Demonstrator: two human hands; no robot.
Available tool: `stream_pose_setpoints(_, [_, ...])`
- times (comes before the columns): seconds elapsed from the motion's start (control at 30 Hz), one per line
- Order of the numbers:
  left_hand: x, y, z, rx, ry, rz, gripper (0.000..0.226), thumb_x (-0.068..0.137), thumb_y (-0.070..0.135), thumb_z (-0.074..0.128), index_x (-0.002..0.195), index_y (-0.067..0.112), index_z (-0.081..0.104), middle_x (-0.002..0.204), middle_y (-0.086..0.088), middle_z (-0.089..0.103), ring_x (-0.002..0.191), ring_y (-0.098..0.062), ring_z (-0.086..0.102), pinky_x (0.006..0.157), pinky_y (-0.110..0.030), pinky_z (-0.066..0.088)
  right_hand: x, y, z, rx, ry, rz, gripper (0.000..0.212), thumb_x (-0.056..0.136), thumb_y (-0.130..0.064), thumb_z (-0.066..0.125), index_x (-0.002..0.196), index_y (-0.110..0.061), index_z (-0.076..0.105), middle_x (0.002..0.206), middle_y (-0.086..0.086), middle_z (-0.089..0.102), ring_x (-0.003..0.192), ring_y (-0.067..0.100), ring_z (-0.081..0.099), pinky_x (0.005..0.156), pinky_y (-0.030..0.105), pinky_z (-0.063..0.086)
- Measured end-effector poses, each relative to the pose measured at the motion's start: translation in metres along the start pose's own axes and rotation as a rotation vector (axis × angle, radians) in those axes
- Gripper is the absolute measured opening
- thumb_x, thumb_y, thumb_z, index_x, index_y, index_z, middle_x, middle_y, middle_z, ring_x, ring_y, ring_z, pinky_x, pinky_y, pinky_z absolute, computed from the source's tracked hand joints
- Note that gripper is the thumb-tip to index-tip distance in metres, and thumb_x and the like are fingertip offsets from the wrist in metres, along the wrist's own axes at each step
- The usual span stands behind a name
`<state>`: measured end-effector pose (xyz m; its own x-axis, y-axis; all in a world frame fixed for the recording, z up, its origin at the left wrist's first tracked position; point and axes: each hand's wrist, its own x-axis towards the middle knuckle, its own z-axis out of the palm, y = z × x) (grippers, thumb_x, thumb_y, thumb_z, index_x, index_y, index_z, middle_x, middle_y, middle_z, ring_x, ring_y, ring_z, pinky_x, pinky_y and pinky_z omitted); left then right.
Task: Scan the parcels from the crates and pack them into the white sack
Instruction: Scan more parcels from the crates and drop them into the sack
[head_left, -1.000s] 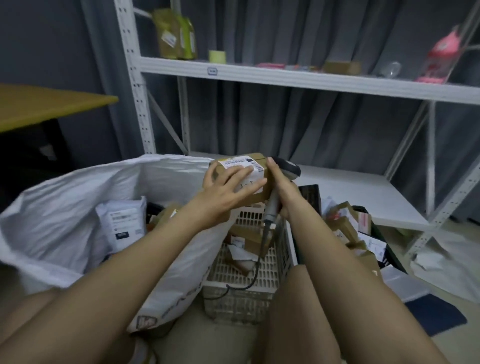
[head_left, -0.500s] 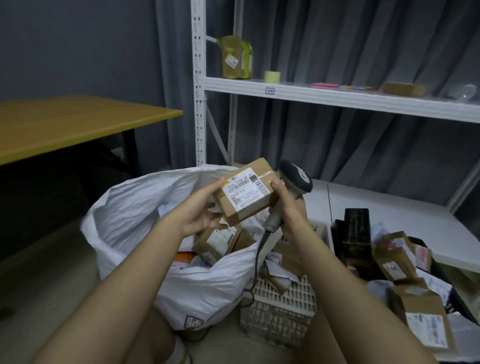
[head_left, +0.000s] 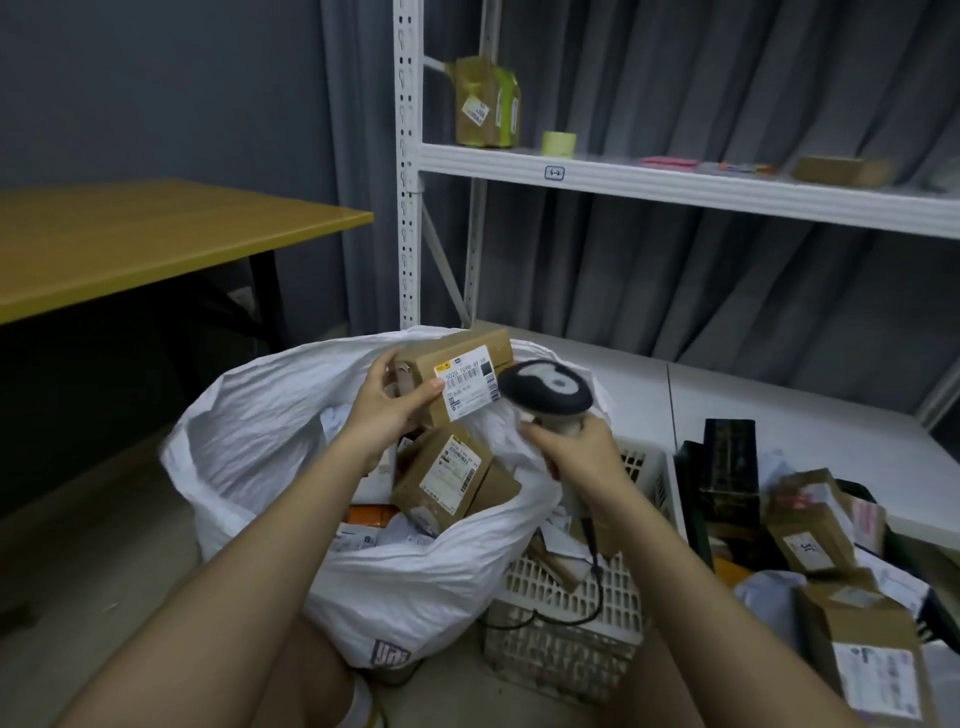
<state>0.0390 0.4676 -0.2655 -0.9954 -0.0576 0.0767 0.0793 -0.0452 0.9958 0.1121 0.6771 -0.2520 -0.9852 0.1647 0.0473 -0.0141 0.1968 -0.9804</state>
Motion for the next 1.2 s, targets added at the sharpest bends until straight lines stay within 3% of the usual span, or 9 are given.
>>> stream_pose_setpoints(0.1, [0.010,-0.004,-0.004,0.073,-0.021,0.005,0.073,0.080,0.025,0.074,0.143,0.032,0.037,0.144,-0.003,0.040,0.127,-0.027,0.047,0.094,-0.043,0.051,-0.013,0.000,0.001,-0.055,-0.102,-0.011,0.018,0.082,-0.016,0.075,0.094,-0.006,0.066,0.069,0.002,0.062,0.053,0.006,0.056,0.047,0.015,0.042])
stream_pose_setpoints(0.27, [0.019,-0.006,-0.006,0.135,-0.057,0.030,0.070,0.084,0.029,0.070,0.143,0.037,0.034,0.150,-0.003,0.036,0.131,-0.028,0.044,0.095,-0.043,0.050,-0.024,0.007,-0.004,-0.021,-0.123,0.001,0.014,0.082,-0.013,0.075,0.080,-0.013,0.062,0.050,-0.003,0.054,0.043,0.007,0.047,0.044,0.018,0.041])
stream_pose_setpoints(0.43, [0.023,-0.007,-0.006,0.155,-0.076,0.041,0.072,0.082,0.034,0.071,0.143,0.038,0.033,0.151,-0.003,0.034,0.131,-0.027,0.043,0.100,-0.048,0.047,-0.024,0.011,-0.006,-0.030,-0.096,-0.056,0.013,0.082,-0.011,0.074,0.080,-0.013,0.062,0.051,0.002,0.052,0.044,0.011,0.047,0.046,0.024,0.042])
stream_pose_setpoints(0.67, [0.026,-0.009,-0.006,0.163,-0.088,0.049,0.073,0.082,0.031,0.071,0.145,0.037,0.033,0.151,-0.003,0.034,0.132,-0.027,0.042,0.096,-0.042,0.049,-0.020,0.014,-0.010,-0.032,-0.087,-0.103,0.013,0.082,-0.010,0.073,0.079,-0.012,0.061,0.050,0.002,0.051,0.044,0.012,0.046,0.046,0.024,0.042])
stream_pose_setpoints(0.87, [0.028,-0.015,-0.010,0.180,-0.091,0.031,0.074,0.082,0.033,0.071,0.145,0.038,0.033,0.151,-0.004,0.033,0.133,-0.028,0.040,0.100,-0.050,0.046,-0.016,0.019,-0.013,-0.021,-0.093,-0.099,0.016,0.082,-0.012,0.074,0.073,-0.006,0.061,0.052,0.010,0.051,0.047,0.019,0.046,0.050,0.030,0.041])
stream_pose_setpoints(1.03, [0.025,-0.029,-0.022,0.394,-0.057,0.001,0.071,0.081,0.039,0.071,0.143,0.028,0.038,0.143,-0.004,0.043,0.126,-0.022,0.045,0.094,-0.034,0.043,-0.007,0.025,-0.015,0.034,-0.039,-0.043,0.021,0.083,-0.020,0.074,0.071,-0.007,0.063,0.058,0.013,0.055,0.054,0.022,0.050,0.055,0.033,0.044])
stream_pose_setpoints(1.2, [0.022,-0.056,-0.038,0.649,-0.050,-0.041,0.073,0.072,0.043,0.078,0.135,0.025,0.046,0.130,0.000,0.054,0.107,-0.015,0.051,0.084,-0.029,0.045,0.003,0.044,-0.014,0.063,0.040,0.011,0.027,0.085,-0.022,0.073,0.064,-0.008,0.060,0.053,0.010,0.054,0.050,0.022,0.051,0.059,0.035,0.045])
